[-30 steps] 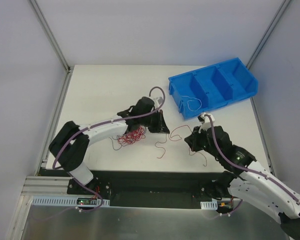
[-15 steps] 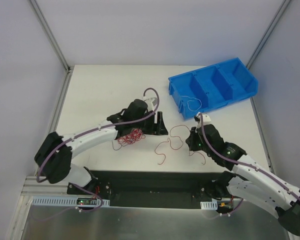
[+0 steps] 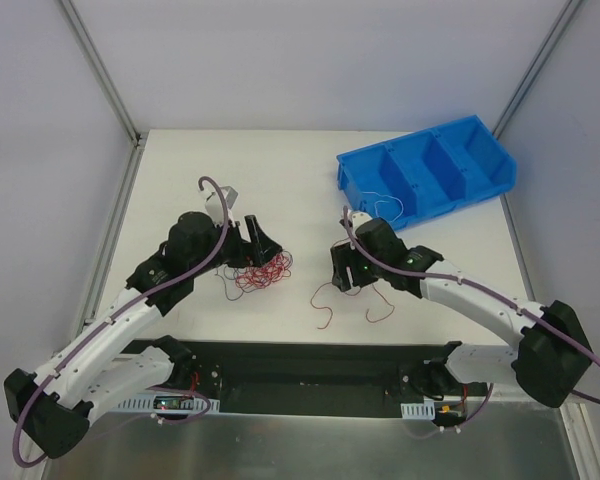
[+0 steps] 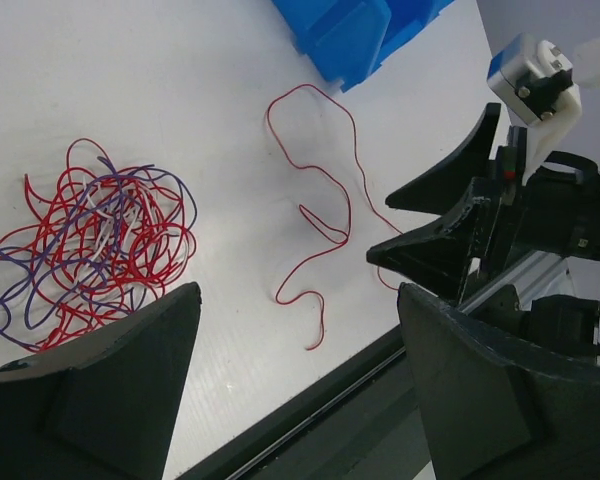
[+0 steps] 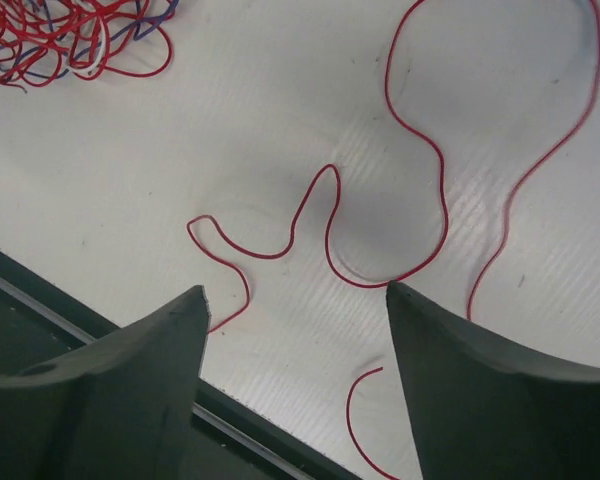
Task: Untangle the cables
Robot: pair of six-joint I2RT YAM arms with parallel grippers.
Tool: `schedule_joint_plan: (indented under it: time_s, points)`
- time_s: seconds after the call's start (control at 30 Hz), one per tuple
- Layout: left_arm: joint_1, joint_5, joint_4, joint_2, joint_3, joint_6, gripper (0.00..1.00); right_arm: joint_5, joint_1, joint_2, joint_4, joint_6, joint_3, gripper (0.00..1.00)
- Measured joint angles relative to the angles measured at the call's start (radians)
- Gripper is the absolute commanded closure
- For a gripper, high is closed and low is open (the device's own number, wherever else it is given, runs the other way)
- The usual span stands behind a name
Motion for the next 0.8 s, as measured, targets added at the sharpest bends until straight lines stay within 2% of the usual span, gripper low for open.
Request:
schedule_joint_plan:
  time_s: [0.07,0.1,0.13,0.43,0.63,0.8]
  points:
    - [0.0,-0.001,-0.006,-0.016,-0.002,0.002,0.19,-0.014,0.0,0.021,-0.004,-0.016,0.0,0.04]
    - [0.0,0.0,-0.008,-0.018,-0.004,0.003,0.18,-0.016,0.0,0.023,-0.005,-0.021,0.0,0.0]
    - [0.0,0.0,-0.014,-0.014,-0.005,0.003,0.18,-0.014,0.0,0.022,-0.004,-0.035,0.0,0.03]
    - [0.0,0.007,-0.023,0.047,-0.015,0.023,0.17,0.073,-0.008,0.037,-0.008,-0.071,0.017,0.04]
    - [0.0,0.023,-0.023,0.077,-0.015,0.037,0.17,0.181,0.021,0.269,-0.037,-0.017,0.182,0.04]
    - [0.0,0.03,-0.019,0.042,-0.025,0.051,0.16,0.218,0.021,0.374,-0.077,-0.019,0.2,0.04]
